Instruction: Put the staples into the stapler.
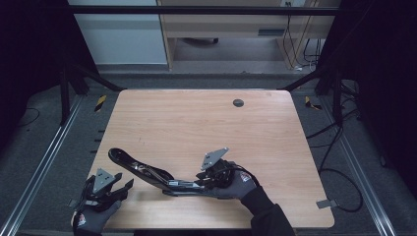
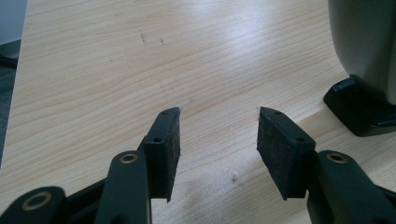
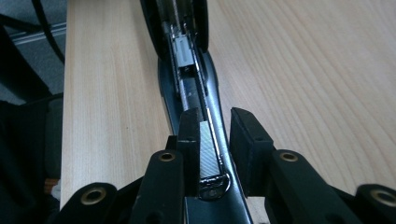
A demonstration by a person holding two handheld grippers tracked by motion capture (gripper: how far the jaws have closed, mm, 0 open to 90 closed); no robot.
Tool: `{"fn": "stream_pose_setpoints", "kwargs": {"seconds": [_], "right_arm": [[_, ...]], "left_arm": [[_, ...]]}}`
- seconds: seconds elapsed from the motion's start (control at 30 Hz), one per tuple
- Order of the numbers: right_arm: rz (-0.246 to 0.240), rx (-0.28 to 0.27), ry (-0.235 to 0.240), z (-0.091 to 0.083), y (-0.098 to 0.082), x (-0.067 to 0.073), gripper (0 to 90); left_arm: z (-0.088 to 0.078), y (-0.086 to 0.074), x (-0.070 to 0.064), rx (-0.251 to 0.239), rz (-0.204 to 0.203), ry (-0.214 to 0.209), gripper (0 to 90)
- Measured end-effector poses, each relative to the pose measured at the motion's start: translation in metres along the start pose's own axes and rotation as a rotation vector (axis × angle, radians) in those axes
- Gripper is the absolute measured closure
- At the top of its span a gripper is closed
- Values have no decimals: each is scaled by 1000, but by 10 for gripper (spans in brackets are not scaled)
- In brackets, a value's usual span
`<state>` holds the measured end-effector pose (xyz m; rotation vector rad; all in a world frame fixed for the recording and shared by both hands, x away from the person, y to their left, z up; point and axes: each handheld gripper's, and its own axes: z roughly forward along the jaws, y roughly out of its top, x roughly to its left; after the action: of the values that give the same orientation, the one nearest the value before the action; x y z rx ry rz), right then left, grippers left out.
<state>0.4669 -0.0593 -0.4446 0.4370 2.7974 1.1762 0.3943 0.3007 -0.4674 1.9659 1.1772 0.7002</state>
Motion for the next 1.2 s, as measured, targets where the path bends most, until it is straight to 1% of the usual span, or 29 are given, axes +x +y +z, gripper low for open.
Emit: {"fn": "stream_pose_setpoints", "kwargs": {"seconds": [0.2,0.27,0.37,0.43,0.5,0.53,0.67,0.73,0.77,0.8,0.9,0.93,1.03,1.07,1.13,1.2], "right_arm": [[38,-44,-57,-9,-2,-1,705],[62,-60,-75,-13,-3,-2,699],[94,-87,-111,-20,-7,-4,658],[129,-102,-136,-25,-9,-5,635],[160,-124,-174,-31,-13,-6,628],[176,-135,-182,-33,-15,-7,626],[231,-155,-232,-43,-25,-9,599],[242,-163,-244,-47,-29,-10,589],[245,-164,-259,-50,-31,-9,586],[244,-172,-265,-51,-32,-9,581],[264,-199,-287,-56,-38,-6,576],[273,-201,-304,-59,-41,-6,574],[296,-206,-332,-64,-48,-5,565],[302,-206,-340,-66,-50,-5,561],[307,-220,-354,-69,-56,-4,557],[322,-214,-371,-71,-61,-2,553]], "left_arm": [[-1,0,0,-6,-1,-1,488],[-1,0,0,-10,-4,0,488],[-2,0,0,-15,-4,-2,487],[-3,1,0,-19,-4,-5,487],[-4,1,-1,-28,-2,-8,486],[-4,1,-1,-31,-2,-12,486],[-6,2,-2,-47,-1,-26,485],[-7,2,-2,-51,-1,-29,483],[-7,2,-2,-54,-2,-30,482],[-8,2,-2,-57,-5,-35,481],[-9,3,-3,-66,-4,-47,475],[-10,3,-3,-70,-4,-50,473],[-12,4,-4,-79,3,-62,464],[-13,4,-4,-84,-4,-71,461],[-14,4,-4,-93,-1,-79,459],[-13,5,-4,-92,0,-85,455]]}}
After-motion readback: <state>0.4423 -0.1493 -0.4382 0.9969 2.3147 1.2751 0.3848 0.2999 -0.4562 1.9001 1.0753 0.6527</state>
